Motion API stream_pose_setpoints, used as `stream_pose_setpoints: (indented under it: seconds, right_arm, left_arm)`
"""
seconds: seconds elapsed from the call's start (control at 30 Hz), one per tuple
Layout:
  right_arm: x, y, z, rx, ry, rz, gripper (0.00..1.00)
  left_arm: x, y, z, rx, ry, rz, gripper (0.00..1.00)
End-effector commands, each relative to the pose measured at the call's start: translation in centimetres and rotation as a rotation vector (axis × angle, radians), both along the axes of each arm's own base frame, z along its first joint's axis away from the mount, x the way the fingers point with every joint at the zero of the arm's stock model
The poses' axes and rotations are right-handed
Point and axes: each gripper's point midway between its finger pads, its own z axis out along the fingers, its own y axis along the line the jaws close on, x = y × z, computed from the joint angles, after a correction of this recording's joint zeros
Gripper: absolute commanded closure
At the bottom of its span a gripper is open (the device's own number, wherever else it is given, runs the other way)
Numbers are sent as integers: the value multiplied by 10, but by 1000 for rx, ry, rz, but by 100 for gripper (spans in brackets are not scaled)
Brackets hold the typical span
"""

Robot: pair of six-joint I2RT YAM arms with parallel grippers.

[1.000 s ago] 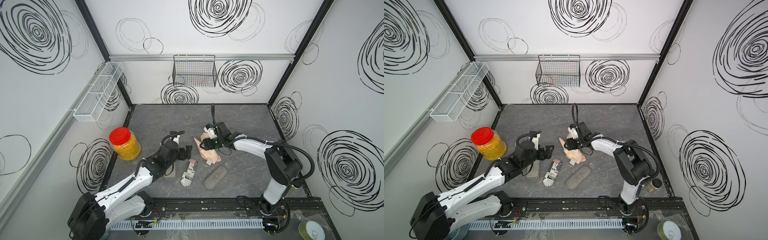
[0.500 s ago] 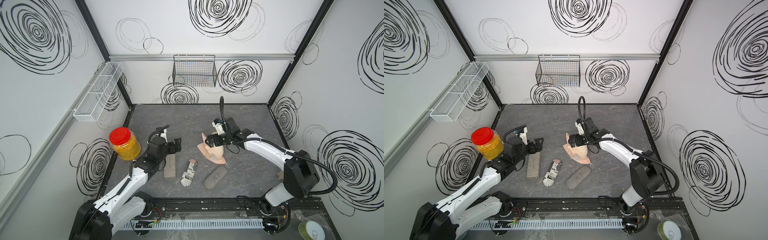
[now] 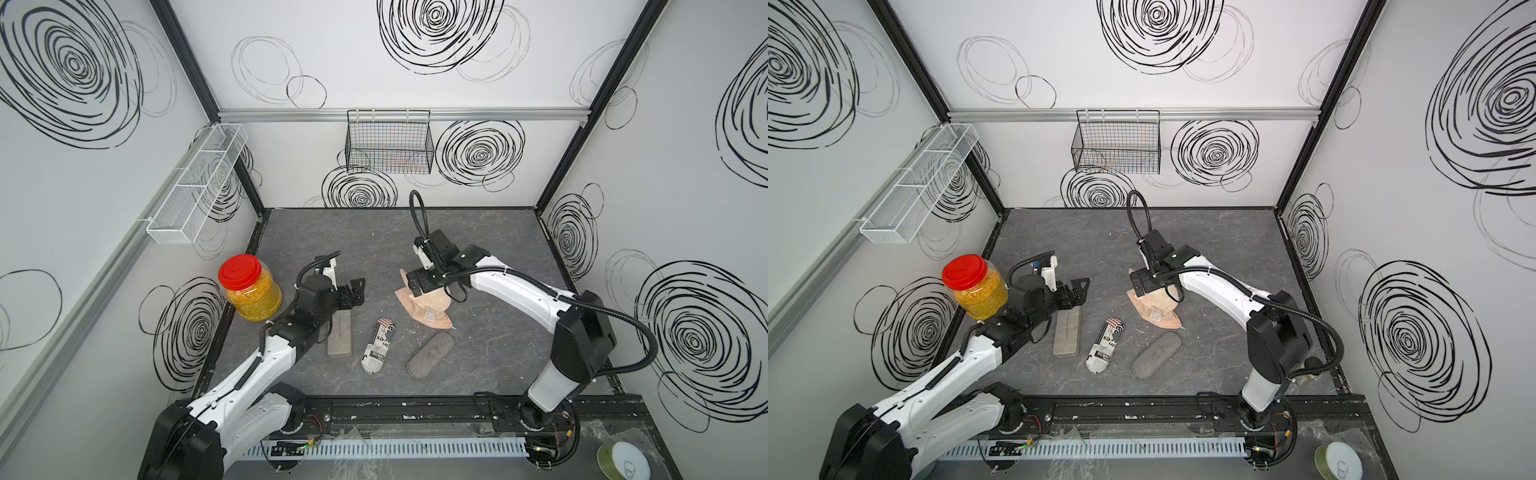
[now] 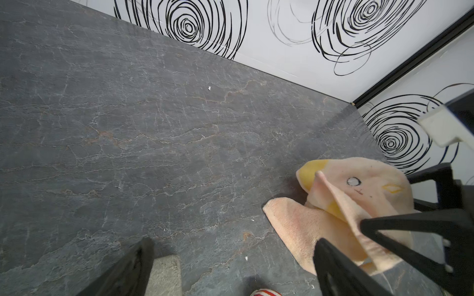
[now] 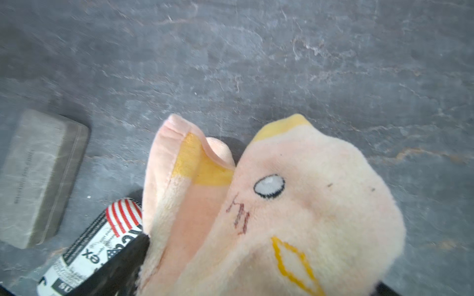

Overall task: Wipe the eyeglass case
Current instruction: Place the cleaning item at the center of the board.

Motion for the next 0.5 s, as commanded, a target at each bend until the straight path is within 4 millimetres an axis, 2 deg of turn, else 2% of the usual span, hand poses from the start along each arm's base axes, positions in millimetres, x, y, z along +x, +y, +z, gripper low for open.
stream_pose_setpoints:
  seconds: [0.0,0.27,0.47]
  right_arm:
    - [-1,-33,-2,-240,-29,-61,0]
    - [11,-26,31,-333,-137,-59,0]
    - [8,-6,59,-254,-158,-14,0]
  left_arm:
    - [3,-2,7,-19,-44,-11,1]
    - [2,-1,6,-11,-47,-12,1]
    - [3,-4,4,-20,-54,-23,1]
